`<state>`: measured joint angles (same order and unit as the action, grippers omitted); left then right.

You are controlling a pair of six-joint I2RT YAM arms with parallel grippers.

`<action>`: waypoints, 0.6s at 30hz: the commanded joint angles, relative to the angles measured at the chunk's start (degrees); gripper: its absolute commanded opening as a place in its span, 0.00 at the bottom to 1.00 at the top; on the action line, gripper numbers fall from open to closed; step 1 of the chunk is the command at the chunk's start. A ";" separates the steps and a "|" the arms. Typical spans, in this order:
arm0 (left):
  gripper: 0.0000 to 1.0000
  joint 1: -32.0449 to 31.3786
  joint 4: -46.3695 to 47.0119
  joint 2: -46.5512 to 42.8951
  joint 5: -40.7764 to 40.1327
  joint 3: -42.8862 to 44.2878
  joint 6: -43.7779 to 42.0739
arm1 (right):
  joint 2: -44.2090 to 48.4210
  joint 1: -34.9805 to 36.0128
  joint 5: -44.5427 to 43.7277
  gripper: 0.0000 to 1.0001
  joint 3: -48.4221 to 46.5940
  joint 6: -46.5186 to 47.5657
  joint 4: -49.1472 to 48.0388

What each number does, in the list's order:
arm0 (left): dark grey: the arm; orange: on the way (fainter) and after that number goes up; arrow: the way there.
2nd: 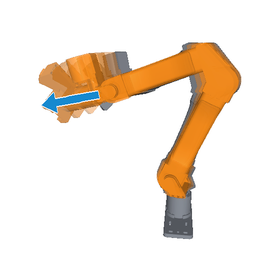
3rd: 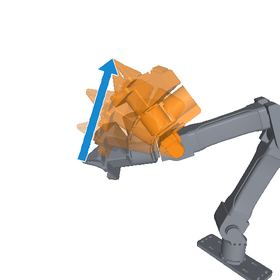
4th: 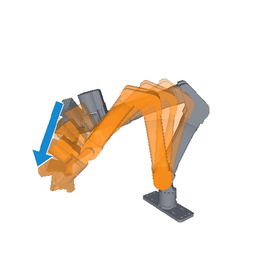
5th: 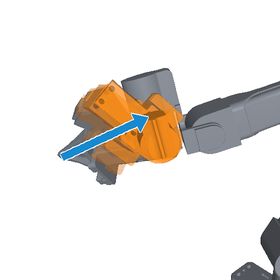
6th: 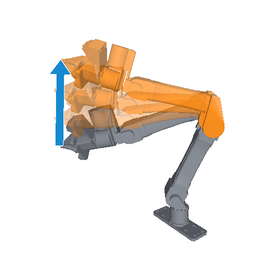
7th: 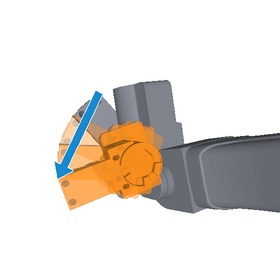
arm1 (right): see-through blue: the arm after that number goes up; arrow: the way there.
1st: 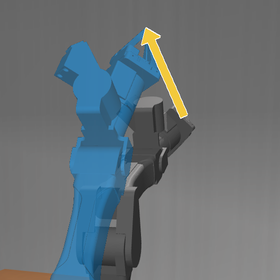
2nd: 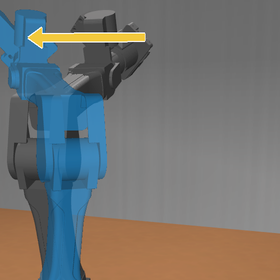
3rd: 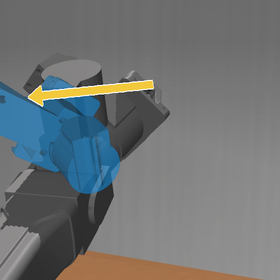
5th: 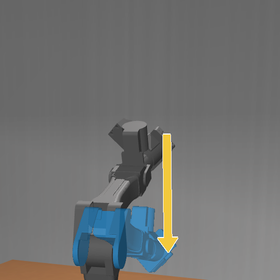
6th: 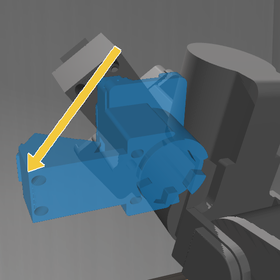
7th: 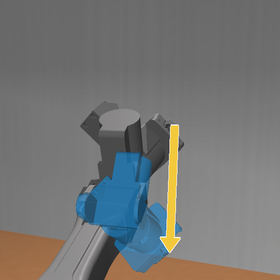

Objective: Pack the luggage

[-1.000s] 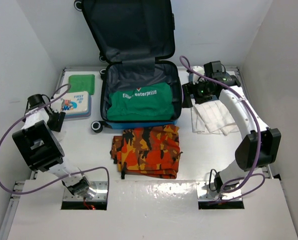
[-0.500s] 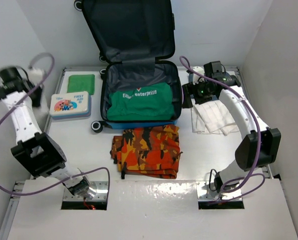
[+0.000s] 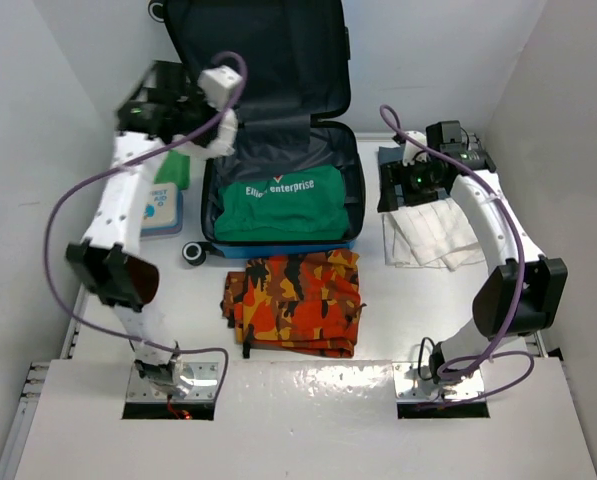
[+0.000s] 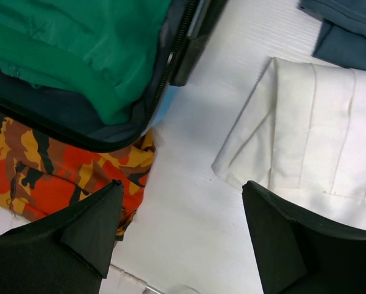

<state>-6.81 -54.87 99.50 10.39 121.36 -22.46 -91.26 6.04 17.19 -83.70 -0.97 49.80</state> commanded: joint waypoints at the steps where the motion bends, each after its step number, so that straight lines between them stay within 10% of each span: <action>1: 0.00 -6.54 6.09 4.44 -3.44 0.19 1.89 | 0.30 -1.47 0.74 0.78 -0.85 -1.05 -0.23; 18: 0.00 -10.42 14.71 32.14 -11.36 11.09 2.07 | -1.99 -3.76 0.39 0.78 0.82 -1.14 -0.23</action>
<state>-17.54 -44.75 130.43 0.73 129.60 -20.34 -92.86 2.72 17.17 -83.20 -1.56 49.84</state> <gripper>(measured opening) 0.309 0.776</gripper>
